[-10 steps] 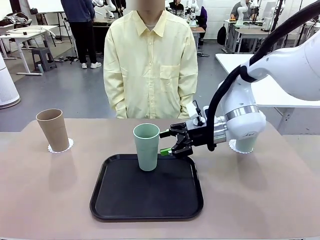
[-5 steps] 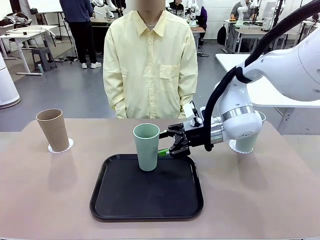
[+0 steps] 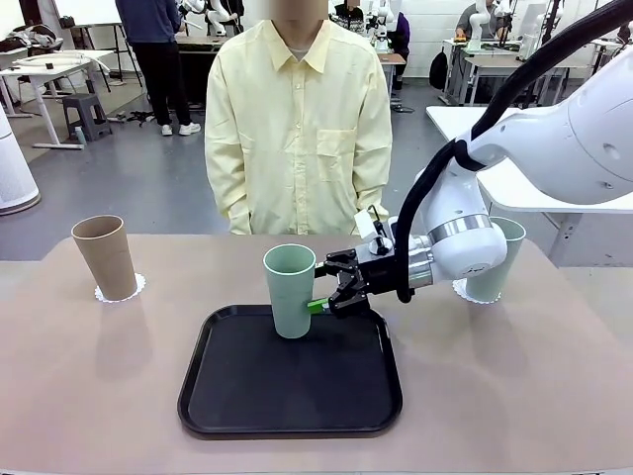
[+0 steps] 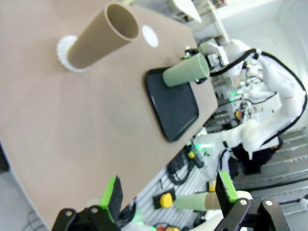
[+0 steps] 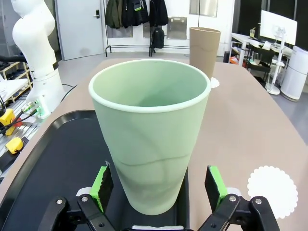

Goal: Place coasters on the table and set cups on them.
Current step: Take one Reusable plastic cup from the Flat Tray and place it on a coaster set by the human.

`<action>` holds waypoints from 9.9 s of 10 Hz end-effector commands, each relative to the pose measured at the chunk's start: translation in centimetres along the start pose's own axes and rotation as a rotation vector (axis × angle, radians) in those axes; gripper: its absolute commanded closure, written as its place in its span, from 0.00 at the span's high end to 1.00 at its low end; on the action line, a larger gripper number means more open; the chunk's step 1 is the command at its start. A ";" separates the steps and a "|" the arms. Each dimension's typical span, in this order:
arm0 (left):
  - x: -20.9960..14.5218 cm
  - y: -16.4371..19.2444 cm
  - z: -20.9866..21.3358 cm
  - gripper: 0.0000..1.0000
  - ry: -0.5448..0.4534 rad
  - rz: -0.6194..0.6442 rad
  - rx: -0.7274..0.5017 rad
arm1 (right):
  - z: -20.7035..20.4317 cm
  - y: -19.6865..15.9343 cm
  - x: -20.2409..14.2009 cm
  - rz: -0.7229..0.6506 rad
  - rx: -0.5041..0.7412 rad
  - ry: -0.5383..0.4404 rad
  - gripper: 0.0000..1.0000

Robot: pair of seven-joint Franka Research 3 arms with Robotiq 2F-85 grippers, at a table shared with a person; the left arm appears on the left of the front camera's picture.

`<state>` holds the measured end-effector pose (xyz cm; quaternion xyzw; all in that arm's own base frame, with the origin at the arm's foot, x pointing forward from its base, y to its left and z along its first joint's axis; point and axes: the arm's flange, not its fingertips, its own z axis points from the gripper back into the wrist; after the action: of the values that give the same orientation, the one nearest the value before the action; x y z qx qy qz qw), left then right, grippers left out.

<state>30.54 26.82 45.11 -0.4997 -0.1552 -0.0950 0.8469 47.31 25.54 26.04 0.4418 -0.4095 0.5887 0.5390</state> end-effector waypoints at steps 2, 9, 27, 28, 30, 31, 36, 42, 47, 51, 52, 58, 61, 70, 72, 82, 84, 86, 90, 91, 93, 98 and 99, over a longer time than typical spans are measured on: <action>0.1 -0.3 0.1 1.00 -0.017 0.011 -0.013 | -1.6 -1.2 0.0 -0.013 0.047 0.011 1.00; 0.1 -0.3 0.1 1.00 -0.017 0.011 -0.013 | -4.0 -2.0 0.5 0.016 0.087 0.019 1.00; 0.1 -0.3 0.1 1.00 -0.017 0.011 -0.013 | 1.6 1.6 13.2 0.018 0.032 -0.065 0.24; 0.1 -0.3 0.1 1.00 -0.017 0.011 -0.013 | 1.6 1.6 13.2 0.018 0.032 -0.065 0.24; 0.1 -0.3 0.1 1.00 -0.017 0.011 -0.013 | 1.6 1.6 13.2 0.018 0.032 -0.065 0.24; 0.1 -0.3 0.1 1.00 -0.017 0.011 -0.013 | 1.6 1.5 13.2 -0.004 0.019 -0.051 0.83; 0.1 -0.3 0.1 1.00 -0.017 0.011 -0.013 | 3.8 -7.9 12.0 0.061 0.032 0.003 0.83; 0.1 -0.3 0.1 1.00 -0.017 0.011 -0.013 | 3.0 -14.3 11.8 0.015 -0.003 -0.005 0.83; 0.1 -0.3 0.1 1.00 -0.017 0.011 -0.013 | 3.3 -13.5 11.4 0.032 -0.010 -0.025 0.83; 0.1 -0.3 0.1 1.00 -0.017 0.011 -0.013 | 3.7 -14.7 10.5 0.041 0.006 -0.034 0.83; 0.1 -0.3 0.1 1.00 -0.017 0.011 -0.013 | 3.9 -15.7 9.8 0.073 0.019 -0.034 0.83; 0.1 -0.3 0.1 1.00 -0.017 0.011 -0.013 | 1.9 -20.2 5.5 0.123 0.093 -0.088 0.83; 0.1 -0.3 0.1 1.00 -0.017 0.011 -0.013 | 0.8 -21.3 3.3 0.082 0.131 -0.079 0.83; 0.1 -0.3 0.1 1.00 -0.017 0.011 -0.013 | -1.3 -22.0 0.8 0.014 0.179 -0.011 0.83; 0.1 -0.3 0.1 1.00 -0.017 0.011 -0.013 | -1.6 -22.2 0.2 -0.003 0.184 -0.003 0.83; 0.1 -0.3 0.1 1.00 -0.017 0.011 -0.013 | -2.0 -22.2 -0.1 -0.019 0.210 0.034 1.00; 0.1 -0.3 0.1 1.00 -0.017 0.011 -0.013 | -1.8 -22.0 -0.2 -0.032 0.192 0.072 1.00; 0.1 -0.3 0.1 1.00 -0.017 0.011 -0.013 | -1.6 -21.5 0.2 -0.041 0.175 0.137 1.00; 0.1 -0.3 0.1 1.00 -0.017 0.011 -0.013 | -0.4 -20.4 1.2 -0.109 0.139 0.272 1.00; 0.1 -0.3 0.1 1.00 -0.017 0.011 -0.013 | 0.1 -19.9 1.5 -0.128 0.125 0.294 1.00; 0.1 -0.3 0.1 1.00 -0.017 0.011 -0.013 | 1.1 -19.2 1.8 -0.166 0.092 0.345 1.00; 0.1 -0.3 0.1 1.00 -0.017 0.011 -0.013 | 7.1 -12.4 8.6 -0.450 -0.216 0.644 1.00; 0.1 -0.3 0.1 1.00 -0.017 0.011 -0.013 | 8.4 -10.8 10.3 -0.550 -0.297 0.682 1.00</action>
<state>30.52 26.84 45.08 -0.4999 -0.1550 -0.0944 0.8468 61.67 21.54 36.45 0.2542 -0.2044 0.5184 0.7905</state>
